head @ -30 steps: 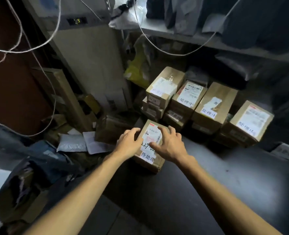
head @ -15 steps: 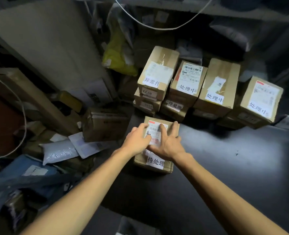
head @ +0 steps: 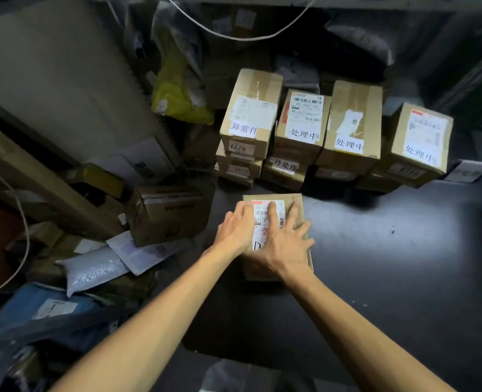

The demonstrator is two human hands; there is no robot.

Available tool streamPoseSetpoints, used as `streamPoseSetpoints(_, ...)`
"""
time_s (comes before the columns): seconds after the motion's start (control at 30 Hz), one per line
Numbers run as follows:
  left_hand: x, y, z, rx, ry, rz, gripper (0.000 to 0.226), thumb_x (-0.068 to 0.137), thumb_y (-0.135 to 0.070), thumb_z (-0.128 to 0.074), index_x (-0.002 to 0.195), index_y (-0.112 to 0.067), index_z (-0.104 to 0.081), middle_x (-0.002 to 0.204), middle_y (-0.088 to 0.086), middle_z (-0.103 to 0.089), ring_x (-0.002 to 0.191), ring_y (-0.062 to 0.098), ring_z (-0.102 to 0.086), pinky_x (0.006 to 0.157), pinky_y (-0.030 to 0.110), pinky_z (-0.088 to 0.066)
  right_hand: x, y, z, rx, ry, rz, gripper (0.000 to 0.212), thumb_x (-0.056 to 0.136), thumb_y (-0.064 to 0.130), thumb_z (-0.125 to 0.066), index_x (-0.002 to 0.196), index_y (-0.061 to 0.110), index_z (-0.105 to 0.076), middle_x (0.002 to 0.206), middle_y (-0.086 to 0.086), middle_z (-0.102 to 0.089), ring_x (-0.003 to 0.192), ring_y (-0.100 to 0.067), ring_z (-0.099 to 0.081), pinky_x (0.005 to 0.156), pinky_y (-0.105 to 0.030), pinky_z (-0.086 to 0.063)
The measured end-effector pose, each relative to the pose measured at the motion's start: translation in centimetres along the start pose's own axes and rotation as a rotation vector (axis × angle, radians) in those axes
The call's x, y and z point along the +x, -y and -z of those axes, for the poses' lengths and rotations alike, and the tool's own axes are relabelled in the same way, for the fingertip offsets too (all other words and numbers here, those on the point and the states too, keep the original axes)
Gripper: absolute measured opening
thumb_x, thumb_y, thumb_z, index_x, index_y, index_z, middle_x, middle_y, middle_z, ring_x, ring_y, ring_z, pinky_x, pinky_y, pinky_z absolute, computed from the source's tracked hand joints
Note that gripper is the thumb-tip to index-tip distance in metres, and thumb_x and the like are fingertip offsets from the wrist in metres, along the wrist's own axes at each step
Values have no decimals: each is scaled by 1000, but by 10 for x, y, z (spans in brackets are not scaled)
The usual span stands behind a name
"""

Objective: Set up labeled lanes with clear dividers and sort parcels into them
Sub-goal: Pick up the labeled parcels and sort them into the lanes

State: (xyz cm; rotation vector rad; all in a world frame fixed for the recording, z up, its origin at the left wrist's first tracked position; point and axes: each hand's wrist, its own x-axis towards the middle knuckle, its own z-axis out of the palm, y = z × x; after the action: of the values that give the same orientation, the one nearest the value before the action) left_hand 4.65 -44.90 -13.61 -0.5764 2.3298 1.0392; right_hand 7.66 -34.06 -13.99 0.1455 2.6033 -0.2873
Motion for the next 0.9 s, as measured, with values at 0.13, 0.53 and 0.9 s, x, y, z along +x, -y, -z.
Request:
streamPoseSetpoints(0.13, -14, -9, 1, -25, 18, -51, 43, 101, -48, -18, 125, -27, -48, 126, 9, -56, 118, 33, -52, 96, 41, -38, -9, -13, 10, 2, -85, -3, 126, 64, 86, -61, 159, 32, 2, 163, -20, 21, 139, -48, -22, 106, -57, -34)
streamPoseSetpoints(0.53, -81, -119, -58, 18, 132, -466, 30, 100, -44, -28, 118, -33, -49, 124, 1, -53, 118, 25, -51, 98, 40, -38, -72, -126, 83, 38, -355, -255, 123, 60, 88, -58, 157, 35, -5, 163, -18, 9, 131, -44, -26, 98, -54, -35)
streamPoseSetpoints(0.9, -173, -214, -173, 169, 77, -781, 34, 101, -38, -38, 130, -23, -48, 133, 2, -46, 116, 21, -54, 98, 41, -45, -131, -282, 122, 106, -375, -341, 115, 72, 86, -50, 159, 34, 5, 163, -19, 22, 141, -52, -13, 109, -60, -25)
